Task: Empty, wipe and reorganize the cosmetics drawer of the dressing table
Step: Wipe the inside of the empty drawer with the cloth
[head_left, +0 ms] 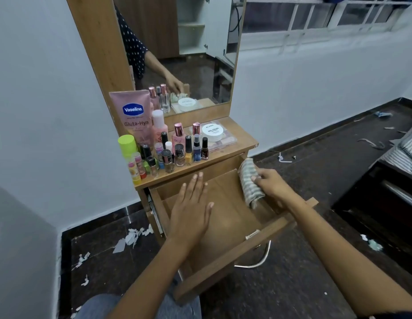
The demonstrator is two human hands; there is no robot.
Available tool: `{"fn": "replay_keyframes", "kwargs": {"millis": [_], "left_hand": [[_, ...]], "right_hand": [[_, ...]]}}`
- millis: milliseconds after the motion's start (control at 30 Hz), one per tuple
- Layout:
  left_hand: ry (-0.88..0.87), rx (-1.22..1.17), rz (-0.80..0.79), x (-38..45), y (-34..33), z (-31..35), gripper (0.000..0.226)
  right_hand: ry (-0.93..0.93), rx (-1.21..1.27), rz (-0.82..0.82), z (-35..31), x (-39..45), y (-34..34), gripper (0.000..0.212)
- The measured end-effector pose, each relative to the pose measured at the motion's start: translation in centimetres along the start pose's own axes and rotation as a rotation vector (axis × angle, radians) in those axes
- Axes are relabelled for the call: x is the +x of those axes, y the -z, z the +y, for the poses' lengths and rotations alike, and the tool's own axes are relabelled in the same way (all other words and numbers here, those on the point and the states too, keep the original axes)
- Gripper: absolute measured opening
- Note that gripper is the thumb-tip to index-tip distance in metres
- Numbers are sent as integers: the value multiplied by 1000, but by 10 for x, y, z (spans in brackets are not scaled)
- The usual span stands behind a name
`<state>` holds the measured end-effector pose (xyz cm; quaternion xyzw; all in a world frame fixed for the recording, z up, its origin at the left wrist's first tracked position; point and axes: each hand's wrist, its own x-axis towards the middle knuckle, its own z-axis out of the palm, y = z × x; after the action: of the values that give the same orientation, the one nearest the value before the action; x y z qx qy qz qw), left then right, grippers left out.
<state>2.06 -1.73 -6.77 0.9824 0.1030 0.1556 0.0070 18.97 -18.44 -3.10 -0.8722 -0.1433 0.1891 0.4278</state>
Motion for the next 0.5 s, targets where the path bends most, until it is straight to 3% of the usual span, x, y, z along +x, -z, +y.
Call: {"fn": "replay_keyframes", "kwargs": {"millis": [133, 367, 500], "left_hand": [[-73, 59, 13, 31, 11, 17, 58], [-112, 168, -58, 68, 10, 30, 68], [-77, 186, -152, 72, 7, 30, 62]], "right_hand": [[66, 115, 77, -30, -4, 36, 19], [277, -436, 486, -101, 28, 48, 18], [295, -649, 438, -119, 64, 3, 28]]}}
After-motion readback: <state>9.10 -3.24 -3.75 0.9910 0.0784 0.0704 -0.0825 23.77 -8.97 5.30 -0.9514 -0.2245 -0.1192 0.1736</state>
